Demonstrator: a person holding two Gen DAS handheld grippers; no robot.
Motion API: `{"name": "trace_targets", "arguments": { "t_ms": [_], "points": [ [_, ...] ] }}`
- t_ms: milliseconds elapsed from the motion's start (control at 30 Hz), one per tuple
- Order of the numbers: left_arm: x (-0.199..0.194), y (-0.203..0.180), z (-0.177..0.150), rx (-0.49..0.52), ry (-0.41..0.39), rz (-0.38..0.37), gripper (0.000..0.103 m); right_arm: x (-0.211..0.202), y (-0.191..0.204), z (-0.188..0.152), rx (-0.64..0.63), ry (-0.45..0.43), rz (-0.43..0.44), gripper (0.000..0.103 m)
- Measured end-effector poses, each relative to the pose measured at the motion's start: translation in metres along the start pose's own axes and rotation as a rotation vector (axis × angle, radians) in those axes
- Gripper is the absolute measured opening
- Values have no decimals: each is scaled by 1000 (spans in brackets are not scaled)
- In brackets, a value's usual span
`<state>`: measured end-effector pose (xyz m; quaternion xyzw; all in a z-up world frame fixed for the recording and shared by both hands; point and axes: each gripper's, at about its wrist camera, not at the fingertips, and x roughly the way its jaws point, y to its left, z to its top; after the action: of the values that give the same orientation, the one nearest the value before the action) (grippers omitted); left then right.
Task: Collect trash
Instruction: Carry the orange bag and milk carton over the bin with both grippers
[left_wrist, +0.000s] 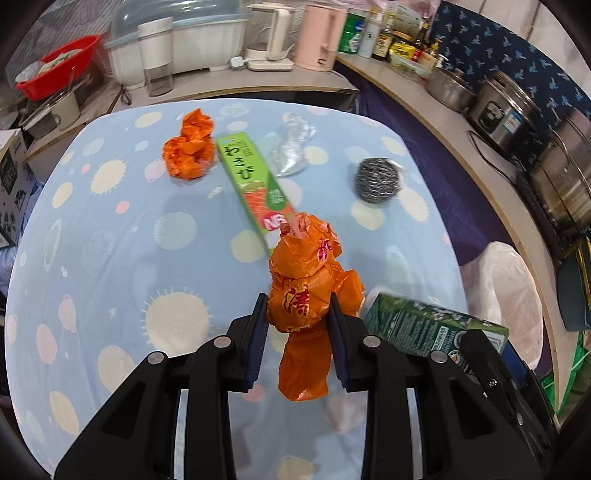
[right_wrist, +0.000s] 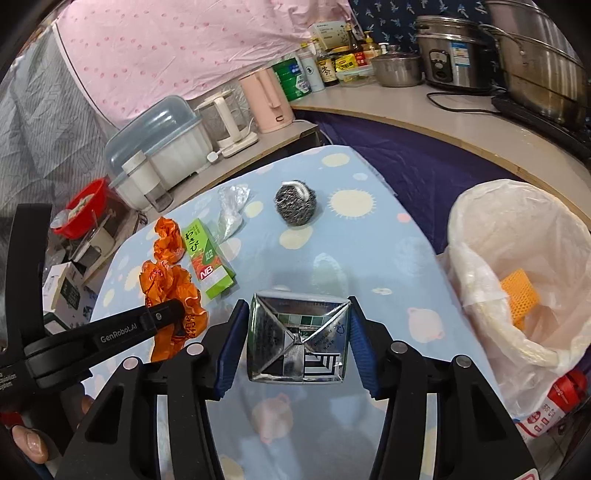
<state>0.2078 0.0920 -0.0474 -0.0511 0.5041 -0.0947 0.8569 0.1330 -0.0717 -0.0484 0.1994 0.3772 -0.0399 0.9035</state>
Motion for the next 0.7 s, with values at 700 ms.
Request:
{"name": "trace_targets", "arguments": {
  "t_ms": [700],
  "points": [
    [-12,-73,-34,125,27,-40,30,-33,-54,-23,57,12,-2,51]
  ]
}}
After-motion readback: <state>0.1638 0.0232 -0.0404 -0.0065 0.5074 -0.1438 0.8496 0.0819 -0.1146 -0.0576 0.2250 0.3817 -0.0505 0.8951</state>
